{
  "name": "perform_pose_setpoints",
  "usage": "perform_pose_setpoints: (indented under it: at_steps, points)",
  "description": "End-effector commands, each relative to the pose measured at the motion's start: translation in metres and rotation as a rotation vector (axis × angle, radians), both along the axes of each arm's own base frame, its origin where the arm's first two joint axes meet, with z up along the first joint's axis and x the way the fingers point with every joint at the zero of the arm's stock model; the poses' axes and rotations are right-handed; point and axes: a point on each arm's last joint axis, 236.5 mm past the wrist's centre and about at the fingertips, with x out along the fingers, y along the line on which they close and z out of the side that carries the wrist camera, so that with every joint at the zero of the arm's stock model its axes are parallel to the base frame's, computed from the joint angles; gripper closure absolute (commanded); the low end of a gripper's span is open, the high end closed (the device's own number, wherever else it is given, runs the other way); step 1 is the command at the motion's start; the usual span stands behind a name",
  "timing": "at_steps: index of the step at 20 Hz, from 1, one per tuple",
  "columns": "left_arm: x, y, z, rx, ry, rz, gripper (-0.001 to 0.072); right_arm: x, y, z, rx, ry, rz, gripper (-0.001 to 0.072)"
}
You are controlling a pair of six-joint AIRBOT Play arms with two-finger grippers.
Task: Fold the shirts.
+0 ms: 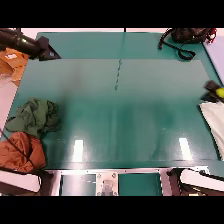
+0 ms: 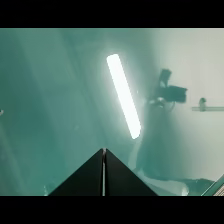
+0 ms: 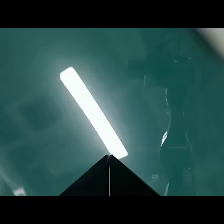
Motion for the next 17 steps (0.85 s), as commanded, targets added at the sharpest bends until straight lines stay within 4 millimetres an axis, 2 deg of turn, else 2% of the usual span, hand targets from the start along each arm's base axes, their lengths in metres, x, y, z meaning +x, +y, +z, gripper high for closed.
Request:
perform_pose_setpoints:
  at_steps: [1, 3, 4, 7, 9, 11, 17]
  points:
    - [-0.052, -0.004, -0.033, 0.132, 0.062, 0.000, 0.0687, -0.006, 0.124, -0.017, 0.017, 0.006, 0.322, 0.0699]
    - [-0.090, -0.022, -0.059, 0.150, 0.099, -0.023, 0.0687, -0.035, 0.173, -0.035, 0.041, 0.030, 0.442, 0.0700]
    - [-0.108, -0.030, -0.071, 0.148, 0.124, -0.030, 0.0687, -0.047, 0.190, -0.042, 0.052, 0.036, 0.485, 0.0699]
    - [-0.148, -0.041, -0.102, 0.158, 0.183, -0.038, 0.0687, -0.064, 0.225, -0.053, 0.090, 0.029, 0.557, 0.0699]
    - [-0.155, -0.041, -0.111, 0.163, 0.199, -0.035, 0.0685, -0.065, 0.242, -0.050, 0.108, -0.002, 0.622, 0.0698]
    - [-0.154, -0.041, -0.112, 0.164, 0.194, -0.035, 0.0685, -0.075, 0.254, -0.049, 0.128, 0.020, 0.650, 0.0698]
    - [-0.162, -0.043, -0.112, 0.157, 0.223, -0.052, 0.0685, -0.077, 0.259, -0.049, 0.134, 0.019, 0.662, 0.0698]
